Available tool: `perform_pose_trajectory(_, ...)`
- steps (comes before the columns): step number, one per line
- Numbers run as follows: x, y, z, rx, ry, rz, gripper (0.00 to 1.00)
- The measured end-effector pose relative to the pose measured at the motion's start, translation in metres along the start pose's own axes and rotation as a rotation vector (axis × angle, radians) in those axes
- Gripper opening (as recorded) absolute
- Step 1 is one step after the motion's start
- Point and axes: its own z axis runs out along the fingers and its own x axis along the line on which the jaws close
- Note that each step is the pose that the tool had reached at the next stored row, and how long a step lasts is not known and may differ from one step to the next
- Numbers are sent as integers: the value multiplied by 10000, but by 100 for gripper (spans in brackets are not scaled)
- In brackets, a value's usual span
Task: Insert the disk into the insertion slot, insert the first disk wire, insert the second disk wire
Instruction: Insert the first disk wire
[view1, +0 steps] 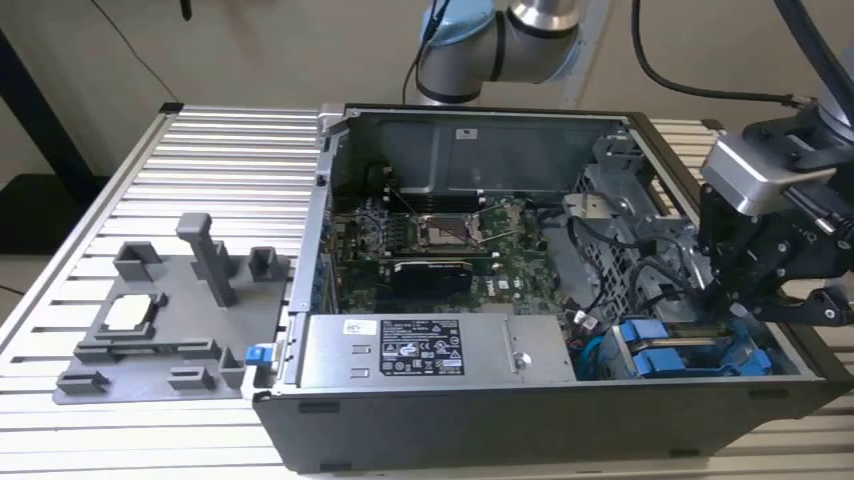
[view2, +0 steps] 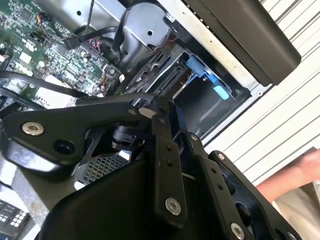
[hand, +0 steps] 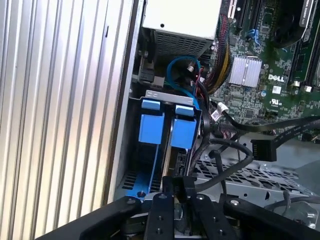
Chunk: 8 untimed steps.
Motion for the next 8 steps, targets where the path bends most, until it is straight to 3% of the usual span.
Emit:
perform_pose_trajectory(4, 69, 12, 5, 39, -231, 12, 19)
perform_pose_trajectory(6, 72, 12, 6, 94, -494, 37, 19)
perform_pose_trajectory(8, 72, 12, 8, 112, -560, 95, 19)
